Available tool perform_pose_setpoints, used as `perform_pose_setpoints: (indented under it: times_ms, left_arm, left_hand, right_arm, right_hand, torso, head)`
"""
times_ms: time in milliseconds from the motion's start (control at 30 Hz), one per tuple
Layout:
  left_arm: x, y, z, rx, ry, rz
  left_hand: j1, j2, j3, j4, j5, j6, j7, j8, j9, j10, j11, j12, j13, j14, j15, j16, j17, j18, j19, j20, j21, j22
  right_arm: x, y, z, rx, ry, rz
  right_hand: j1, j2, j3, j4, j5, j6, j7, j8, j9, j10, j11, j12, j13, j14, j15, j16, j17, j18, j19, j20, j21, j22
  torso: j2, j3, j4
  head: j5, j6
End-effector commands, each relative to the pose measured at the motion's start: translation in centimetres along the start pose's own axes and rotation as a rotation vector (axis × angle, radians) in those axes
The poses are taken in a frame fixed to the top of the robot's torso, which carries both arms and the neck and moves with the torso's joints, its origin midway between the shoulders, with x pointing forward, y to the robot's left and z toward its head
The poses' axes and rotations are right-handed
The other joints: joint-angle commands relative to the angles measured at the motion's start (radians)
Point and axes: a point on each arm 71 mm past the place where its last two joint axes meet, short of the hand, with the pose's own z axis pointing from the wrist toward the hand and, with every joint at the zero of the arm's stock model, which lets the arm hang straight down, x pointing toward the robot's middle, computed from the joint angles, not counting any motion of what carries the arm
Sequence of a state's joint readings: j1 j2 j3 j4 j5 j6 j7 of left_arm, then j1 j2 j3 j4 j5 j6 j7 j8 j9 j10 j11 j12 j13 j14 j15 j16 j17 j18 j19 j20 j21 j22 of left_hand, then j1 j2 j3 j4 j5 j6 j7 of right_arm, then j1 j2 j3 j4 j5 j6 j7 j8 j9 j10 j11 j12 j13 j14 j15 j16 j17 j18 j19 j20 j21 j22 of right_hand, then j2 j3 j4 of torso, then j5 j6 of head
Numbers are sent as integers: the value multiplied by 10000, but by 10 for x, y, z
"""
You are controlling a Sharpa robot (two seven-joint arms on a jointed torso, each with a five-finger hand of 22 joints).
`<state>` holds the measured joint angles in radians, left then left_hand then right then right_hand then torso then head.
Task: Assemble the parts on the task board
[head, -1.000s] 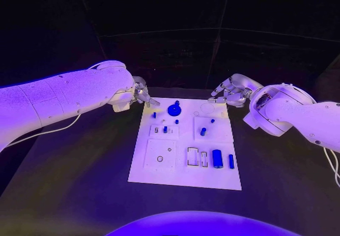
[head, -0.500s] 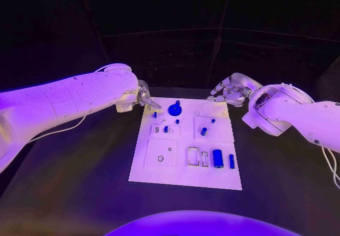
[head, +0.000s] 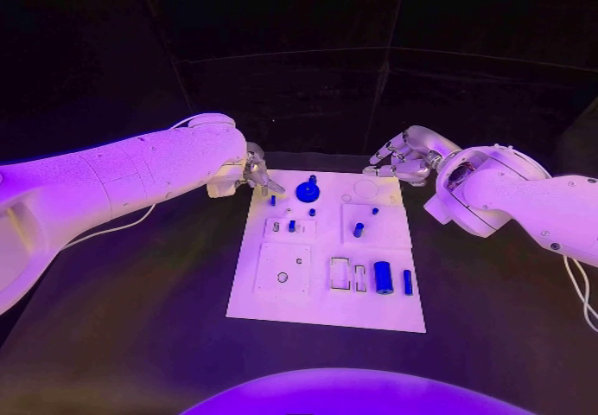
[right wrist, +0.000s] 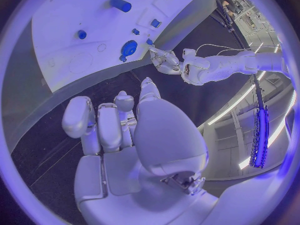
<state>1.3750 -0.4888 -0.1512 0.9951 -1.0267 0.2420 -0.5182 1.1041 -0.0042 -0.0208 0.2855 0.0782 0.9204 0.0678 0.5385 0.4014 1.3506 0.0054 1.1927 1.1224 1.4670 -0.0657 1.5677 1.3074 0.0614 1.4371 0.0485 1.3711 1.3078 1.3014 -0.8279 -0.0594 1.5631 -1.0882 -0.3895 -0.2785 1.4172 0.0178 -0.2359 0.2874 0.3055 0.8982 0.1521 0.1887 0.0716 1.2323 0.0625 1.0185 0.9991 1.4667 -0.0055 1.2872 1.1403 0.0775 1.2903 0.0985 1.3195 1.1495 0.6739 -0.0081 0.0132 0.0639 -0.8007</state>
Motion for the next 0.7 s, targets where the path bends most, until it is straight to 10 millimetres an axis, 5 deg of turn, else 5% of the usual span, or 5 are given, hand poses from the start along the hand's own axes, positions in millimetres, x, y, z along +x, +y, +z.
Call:
perform_pose_setpoints:
  times_ms: [33,700]
  left_arm:
    - [1,-2,1,161,147,207]
    - [3,-5,4,127,247,238]
  left_hand:
    - [140,-6,-92,-14,7,100,12,53,-23,20,-96,51,20,1038,18,31,2634,-2,81,-3,50,305]
    - [658,157,-164,-109,29,244,-40,127,-110,81,-144,127,70,1038,-21,31,2634,-26,137,-44,120,416]
  right_arm:
    - [-1,1,0,-42,-113,71]
    - [0,3,1,-63,-48,58]
  right_hand:
    - [16,76,-60,6,55,-97,-6,55,-11,-52,12,-10,-11,195,-64,-60,-15,174,-75,12,-65,-14]
    - [23,83,-63,7,85,-98,-6,59,-11,-44,12,6,3,198,-64,-54,-3,174,-72,12,-64,-11]
  torso:
    - [-1,-4,3]
    - [-2,0,5]
  head:
    - [-3,-1]
    - [3,-34]
